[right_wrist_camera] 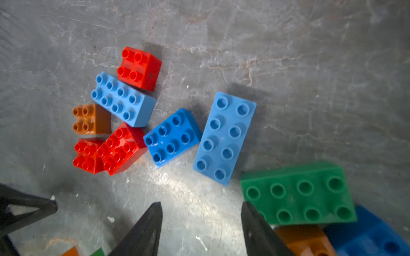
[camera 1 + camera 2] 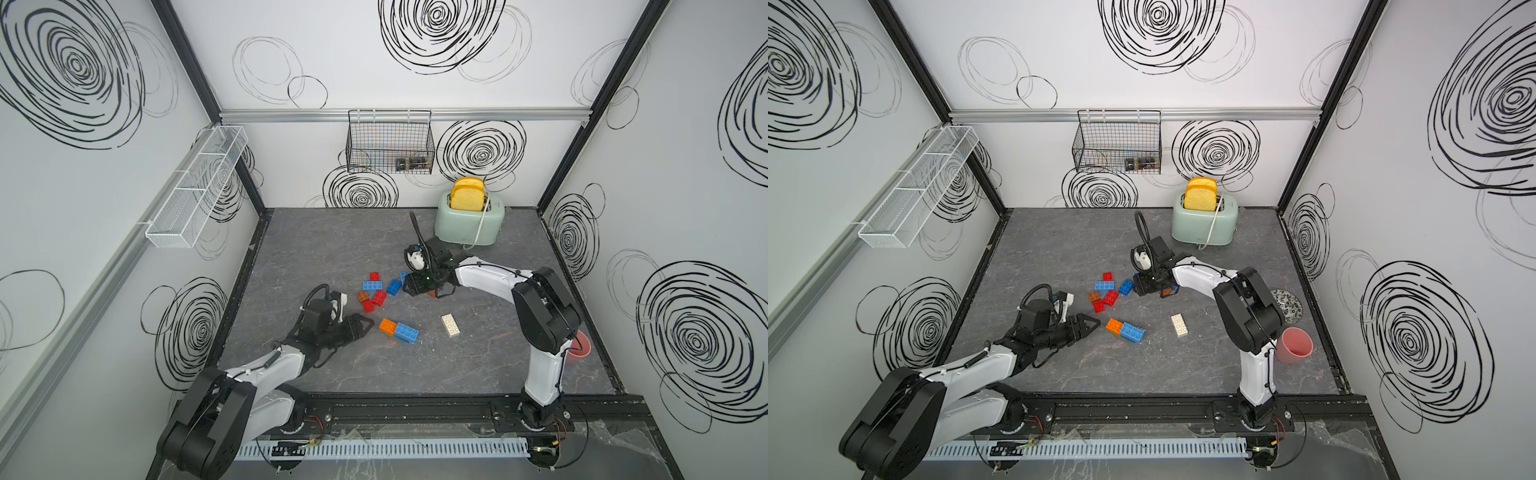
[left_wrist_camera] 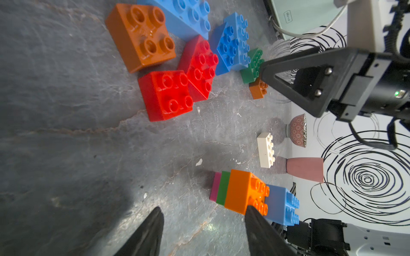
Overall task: Assemble a heart with lego
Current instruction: Pick up the lego brick from the center of the board.
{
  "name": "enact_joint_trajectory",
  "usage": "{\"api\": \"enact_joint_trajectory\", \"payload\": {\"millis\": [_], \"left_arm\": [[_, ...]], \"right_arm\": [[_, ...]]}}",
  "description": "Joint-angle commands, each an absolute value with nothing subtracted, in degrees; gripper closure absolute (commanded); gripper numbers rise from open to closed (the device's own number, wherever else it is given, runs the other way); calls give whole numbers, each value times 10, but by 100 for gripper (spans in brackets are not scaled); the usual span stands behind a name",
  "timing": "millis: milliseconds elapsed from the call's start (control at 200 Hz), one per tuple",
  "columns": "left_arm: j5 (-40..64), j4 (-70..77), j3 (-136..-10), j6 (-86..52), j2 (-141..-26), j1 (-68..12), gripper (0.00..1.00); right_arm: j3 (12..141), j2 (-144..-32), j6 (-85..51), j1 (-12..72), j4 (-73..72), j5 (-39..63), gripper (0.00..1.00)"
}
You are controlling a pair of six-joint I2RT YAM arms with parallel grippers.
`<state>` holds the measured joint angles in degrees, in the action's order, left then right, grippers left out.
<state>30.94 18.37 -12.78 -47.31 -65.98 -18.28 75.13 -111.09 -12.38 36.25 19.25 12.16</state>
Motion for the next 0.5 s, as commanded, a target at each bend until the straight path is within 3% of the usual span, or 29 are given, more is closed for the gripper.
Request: {"api": "enact_joint_trajectory", "payload": {"millis": [0,495], "left_arm": [[316,202,-136,-466,-652,-177,37],[316,205,-133,-468,-655,-173,37]], "right_arm": [[784,-1142,-102,372,222,71,40],[821,-1196,-81,395,247,27,48]]}}
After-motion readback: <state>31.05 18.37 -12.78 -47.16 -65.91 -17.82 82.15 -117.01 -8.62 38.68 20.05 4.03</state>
